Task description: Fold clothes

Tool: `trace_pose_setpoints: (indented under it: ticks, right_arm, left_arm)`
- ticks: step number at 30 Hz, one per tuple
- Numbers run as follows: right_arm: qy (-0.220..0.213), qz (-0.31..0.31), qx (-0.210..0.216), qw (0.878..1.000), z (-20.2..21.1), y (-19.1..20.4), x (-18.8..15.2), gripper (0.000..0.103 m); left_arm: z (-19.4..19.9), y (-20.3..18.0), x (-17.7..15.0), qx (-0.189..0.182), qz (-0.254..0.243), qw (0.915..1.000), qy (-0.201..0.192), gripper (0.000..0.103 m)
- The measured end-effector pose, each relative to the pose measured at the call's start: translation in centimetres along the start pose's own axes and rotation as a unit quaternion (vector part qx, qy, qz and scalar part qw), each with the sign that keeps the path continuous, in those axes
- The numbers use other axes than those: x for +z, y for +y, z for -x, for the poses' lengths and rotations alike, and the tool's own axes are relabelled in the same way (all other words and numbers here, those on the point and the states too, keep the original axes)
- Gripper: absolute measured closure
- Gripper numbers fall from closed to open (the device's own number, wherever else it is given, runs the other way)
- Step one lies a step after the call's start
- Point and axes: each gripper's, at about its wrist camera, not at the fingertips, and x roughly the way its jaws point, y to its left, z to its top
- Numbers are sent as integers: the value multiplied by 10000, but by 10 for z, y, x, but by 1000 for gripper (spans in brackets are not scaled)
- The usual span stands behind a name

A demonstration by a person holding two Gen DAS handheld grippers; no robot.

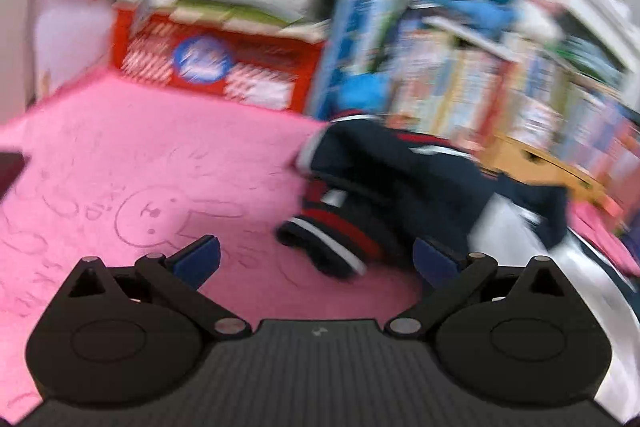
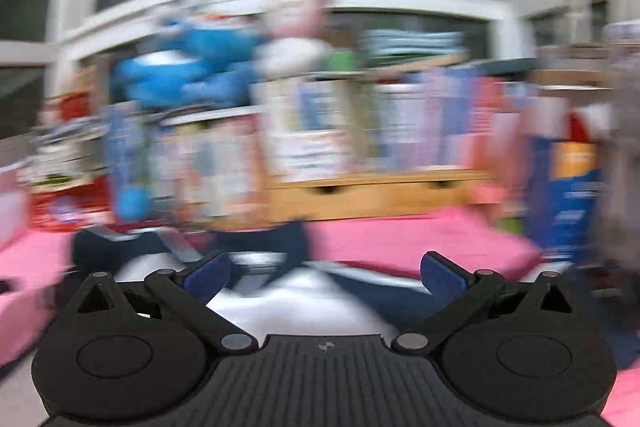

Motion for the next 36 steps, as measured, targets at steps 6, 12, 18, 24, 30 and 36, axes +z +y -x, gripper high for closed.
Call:
trace_pose_setpoints:
  ticks: [6,12,18,24,30,36]
  right_arm:
    - [556,195,970,9935,-59,87,-36,0]
    - [957,255,1219,9876,-76,113,-70,0]
    - [1766,617,846,9787,-92,130,-84,0]
    - [1808,721,853,9772,-86,133,-89,0]
    - [1836,763,846,9764,-88,134,-89,0]
    - [1844,781,844,9761,-88,134,-88,0]
  left_arm:
    - [-61,-10,11,161,134,9979,606,0]
    - [-73,-27,3,444,-494,9973,299,37]
    - [-61,-26,14,958,-760,9919,-348,79]
    - [-13,33,114,2768,-784,9331,-2159,77]
    - [-24,86,181,3614,-1471,9057,-1656,3]
    - [-72,95,144,3795,-2174,8955,-830,0]
